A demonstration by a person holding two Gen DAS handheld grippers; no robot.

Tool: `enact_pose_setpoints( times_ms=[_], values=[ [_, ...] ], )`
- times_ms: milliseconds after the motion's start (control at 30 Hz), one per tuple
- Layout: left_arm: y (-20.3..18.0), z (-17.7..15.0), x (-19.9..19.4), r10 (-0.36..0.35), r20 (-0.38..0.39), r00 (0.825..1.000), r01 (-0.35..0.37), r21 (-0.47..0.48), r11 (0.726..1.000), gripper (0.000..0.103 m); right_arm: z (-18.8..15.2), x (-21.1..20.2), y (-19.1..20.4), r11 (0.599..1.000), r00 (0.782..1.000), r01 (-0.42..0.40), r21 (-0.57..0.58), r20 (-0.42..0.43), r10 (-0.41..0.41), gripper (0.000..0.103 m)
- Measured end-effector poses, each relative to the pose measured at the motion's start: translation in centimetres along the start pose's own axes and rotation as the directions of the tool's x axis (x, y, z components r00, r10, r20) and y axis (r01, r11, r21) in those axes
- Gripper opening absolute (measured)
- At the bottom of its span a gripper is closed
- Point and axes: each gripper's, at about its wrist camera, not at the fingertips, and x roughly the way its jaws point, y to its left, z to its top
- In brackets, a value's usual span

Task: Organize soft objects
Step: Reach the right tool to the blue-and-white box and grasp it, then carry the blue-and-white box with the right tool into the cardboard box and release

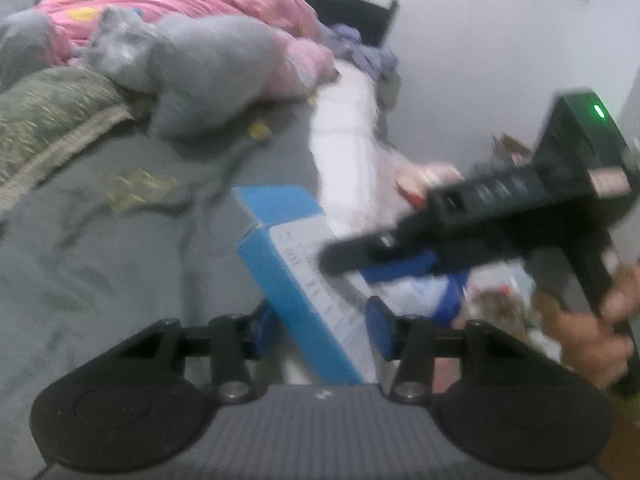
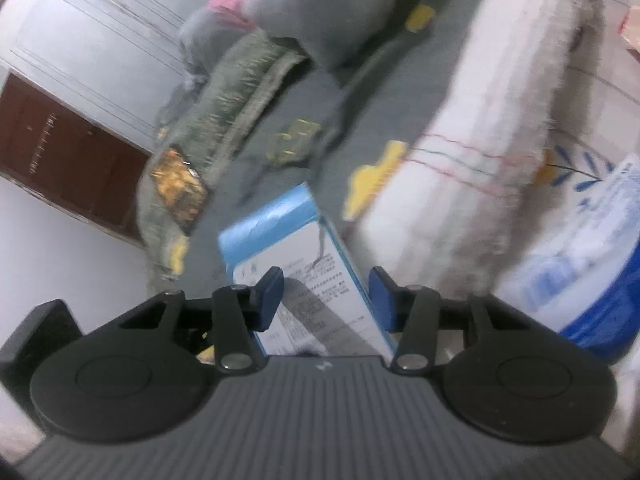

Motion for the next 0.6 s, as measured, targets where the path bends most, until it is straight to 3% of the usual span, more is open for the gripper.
enact_pose_setpoints(
  times_ms=[100,200,333,433,600],
  values=[
    [1.2,0.6,0.4,0.053,-0.034,0.998,-0.053,0.004,0.999,0.050,-0.2,0.9,1.4,1.000,1.000,0.025,0.001,-0.016,-0.025,0.037],
    [2.1,0.3,0.9,0.033,-0.081,0.996,-0.036,-0.028,0.999,0.055,-0.7,2.4,1.5,0.997,0.997,0.073,0.015,-0.035,-0.072,0.036],
    [2.5,-0.2,0.8,0.020,-0.090,0.996,-0.021,-0.012,1.000,0.060,-1.0,2.8,1.1,0.996,0.998,0.064,0.057,-0.015,-0.063,0.036],
    [2.4,-0.3,0.8,0.020,-0.101,0.995,-0.020,-0.007,1.000,0.060,-1.2,3.0,0.4,0.993,0.999,0.052,0.105,-0.015,-0.051,0.036],
    [1.9,0.5,-0.6,0.033,-0.066,0.997,-0.034,-0.002,0.999,0.051,-1.7,1.8,1.0,0.993,0.999,0.037,0.116,0.017,-0.039,0.035]
  ],
)
